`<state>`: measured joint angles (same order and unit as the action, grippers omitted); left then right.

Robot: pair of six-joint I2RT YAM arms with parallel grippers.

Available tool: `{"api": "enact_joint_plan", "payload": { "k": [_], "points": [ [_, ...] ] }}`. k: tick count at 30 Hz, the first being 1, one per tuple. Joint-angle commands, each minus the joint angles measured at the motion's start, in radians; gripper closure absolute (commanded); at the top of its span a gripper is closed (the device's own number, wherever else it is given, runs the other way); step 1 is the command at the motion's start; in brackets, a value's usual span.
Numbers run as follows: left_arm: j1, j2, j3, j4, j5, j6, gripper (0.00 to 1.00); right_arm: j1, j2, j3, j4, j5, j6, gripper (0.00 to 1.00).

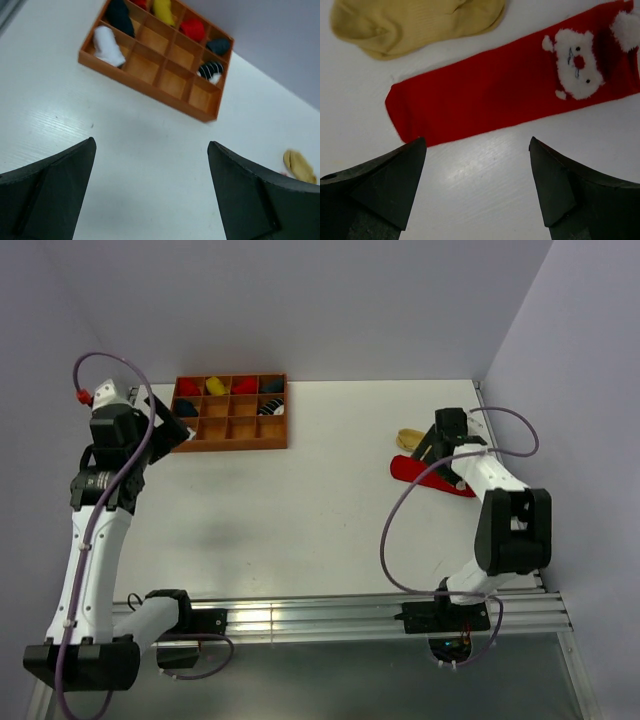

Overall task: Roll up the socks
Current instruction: Move the sock to the center of the board.

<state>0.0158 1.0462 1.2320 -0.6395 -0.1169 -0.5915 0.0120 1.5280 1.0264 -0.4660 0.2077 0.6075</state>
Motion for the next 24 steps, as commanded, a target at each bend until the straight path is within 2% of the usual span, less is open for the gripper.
{"api": "enact_joint_plan", "payload": {
  "k": [1, 6, 8, 13, 16, 20, 24],
  "points": [
    [-0.095, -0.090, -0.057, 0.009, -0.034, 0.100, 0.01, -0.055, 0.090, 0.107, 0.004, 0.004, -0.025, 0.09],
    [-0.175, -0.198, -0.204, 0.056, 0.034, 0.131, 0.00, -0.075, 0.231, 0.167, 0.010, -0.024, -0.077, 0.09],
    [-0.188, -0.219, -0.248, 0.067, 0.062, 0.136, 0.01, -0.073, 0.273, 0.167, 0.020, -0.086, -0.097, 0.11],
    [-0.209, -0.253, -0.305, 0.089, 0.094, 0.139, 0.02, -0.040, 0.297, 0.146, -0.014, -0.156, -0.088, 0.13],
    [-0.215, -0.258, -0.324, 0.100, 0.108, 0.125, 0.02, 0.038, 0.293, 0.135, -0.045, -0.168, -0.034, 0.13],
    [-0.217, -0.258, -0.338, 0.119, 0.148, 0.101, 0.03, 0.205, 0.284, 0.115, -0.062, -0.162, 0.079, 0.14],
    [-0.218, -0.252, -0.350, 0.139, 0.164, 0.090, 0.04, 0.455, 0.264, 0.104, -0.004, -0.197, 0.271, 0.14]
  ]
}}
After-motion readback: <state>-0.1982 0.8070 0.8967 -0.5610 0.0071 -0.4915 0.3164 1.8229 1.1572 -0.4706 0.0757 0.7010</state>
